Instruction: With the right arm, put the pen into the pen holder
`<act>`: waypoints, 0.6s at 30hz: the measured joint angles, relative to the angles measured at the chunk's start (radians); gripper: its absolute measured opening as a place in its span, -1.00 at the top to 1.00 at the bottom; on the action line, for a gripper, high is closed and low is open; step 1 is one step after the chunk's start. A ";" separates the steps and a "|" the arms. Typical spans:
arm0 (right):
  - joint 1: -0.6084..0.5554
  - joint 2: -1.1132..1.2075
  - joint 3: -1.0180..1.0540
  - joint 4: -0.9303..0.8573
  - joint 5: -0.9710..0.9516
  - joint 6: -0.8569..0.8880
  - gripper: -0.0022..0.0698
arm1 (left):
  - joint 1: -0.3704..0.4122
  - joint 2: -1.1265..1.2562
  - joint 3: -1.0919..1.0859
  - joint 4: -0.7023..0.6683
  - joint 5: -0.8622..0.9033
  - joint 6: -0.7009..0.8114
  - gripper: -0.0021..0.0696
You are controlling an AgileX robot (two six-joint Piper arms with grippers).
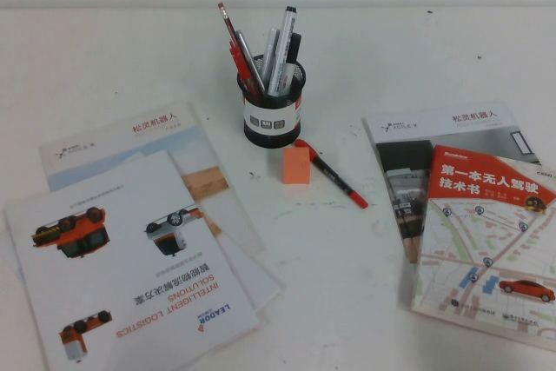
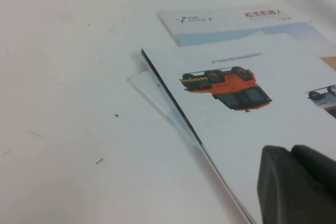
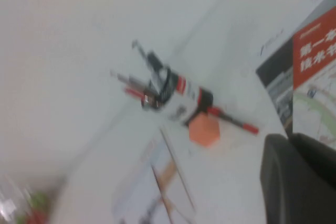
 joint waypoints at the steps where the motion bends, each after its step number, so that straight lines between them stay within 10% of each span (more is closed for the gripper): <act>1: 0.000 0.028 -0.028 -0.036 0.034 -0.002 1.00 | 0.000 0.000 0.000 0.000 0.000 0.000 0.95; 10: 0.000 0.555 -0.555 -0.657 0.510 -0.032 1.00 | 0.000 0.000 0.000 0.000 0.000 0.000 0.95; 18: 0.029 1.001 -0.957 -0.776 0.794 -0.108 1.00 | 0.000 0.000 0.000 0.000 0.000 0.000 0.95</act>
